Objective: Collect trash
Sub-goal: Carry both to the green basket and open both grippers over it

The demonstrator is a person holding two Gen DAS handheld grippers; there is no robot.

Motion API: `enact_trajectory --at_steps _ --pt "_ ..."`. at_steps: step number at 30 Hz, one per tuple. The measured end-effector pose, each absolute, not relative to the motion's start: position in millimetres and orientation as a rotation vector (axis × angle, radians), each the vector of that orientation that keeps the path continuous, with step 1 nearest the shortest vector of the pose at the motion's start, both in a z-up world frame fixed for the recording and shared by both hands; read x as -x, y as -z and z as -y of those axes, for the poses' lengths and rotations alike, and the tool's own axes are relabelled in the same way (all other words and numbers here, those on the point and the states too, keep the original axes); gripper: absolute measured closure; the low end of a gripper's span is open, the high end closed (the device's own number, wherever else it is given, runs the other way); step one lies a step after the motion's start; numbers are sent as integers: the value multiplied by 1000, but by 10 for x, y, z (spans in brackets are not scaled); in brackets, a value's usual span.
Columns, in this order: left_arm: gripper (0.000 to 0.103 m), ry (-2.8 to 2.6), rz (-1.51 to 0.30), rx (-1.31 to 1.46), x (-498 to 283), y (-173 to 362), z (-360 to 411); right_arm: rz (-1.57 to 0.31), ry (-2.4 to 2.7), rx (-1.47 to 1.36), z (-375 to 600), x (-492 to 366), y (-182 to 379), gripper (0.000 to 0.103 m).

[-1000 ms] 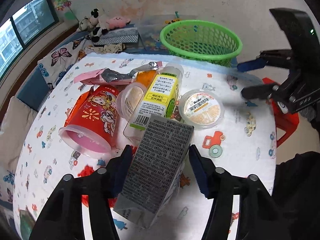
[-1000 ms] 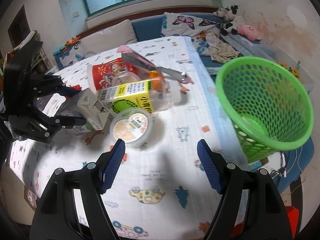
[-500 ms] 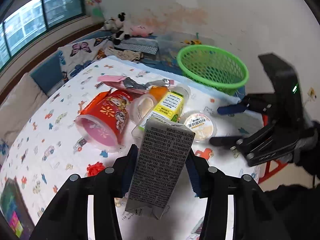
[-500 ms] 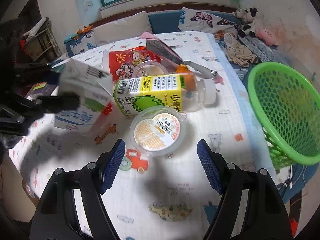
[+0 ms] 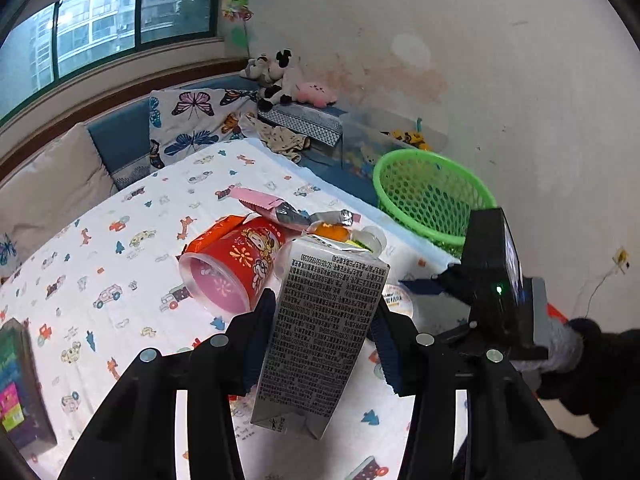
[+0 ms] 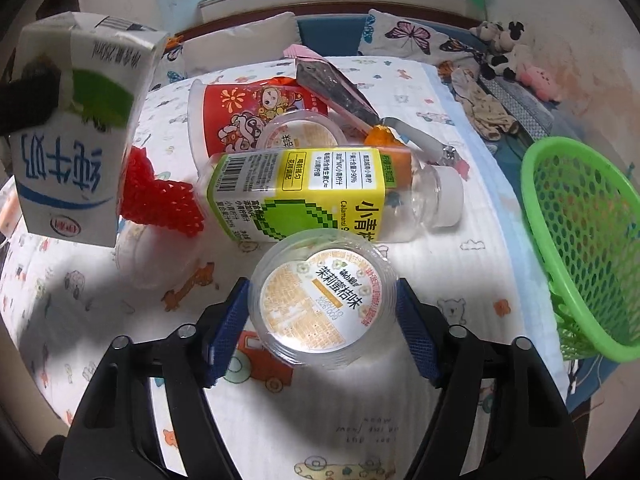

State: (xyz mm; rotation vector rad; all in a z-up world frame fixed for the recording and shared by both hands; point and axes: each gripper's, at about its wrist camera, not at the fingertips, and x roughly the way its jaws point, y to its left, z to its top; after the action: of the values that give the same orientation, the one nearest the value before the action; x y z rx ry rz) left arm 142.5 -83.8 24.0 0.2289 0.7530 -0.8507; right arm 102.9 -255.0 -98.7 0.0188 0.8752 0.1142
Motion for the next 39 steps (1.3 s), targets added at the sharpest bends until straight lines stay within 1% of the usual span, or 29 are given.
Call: enact_trajectory --at_steps 11,24,32,39 --pt "57 863 -756 -180 -1449 -285 1034 -834 -101 -71 2823 -814 782 33" --pt "57 918 -759 -180 -1462 -372 1658 -729 77 -174 3906 -611 377 33" --pt "57 957 -749 -190 -1503 -462 2186 -756 195 -249 4637 -662 522 31" --pt "57 984 -766 -183 -1575 -462 2657 -785 244 -303 5021 -728 695 31"
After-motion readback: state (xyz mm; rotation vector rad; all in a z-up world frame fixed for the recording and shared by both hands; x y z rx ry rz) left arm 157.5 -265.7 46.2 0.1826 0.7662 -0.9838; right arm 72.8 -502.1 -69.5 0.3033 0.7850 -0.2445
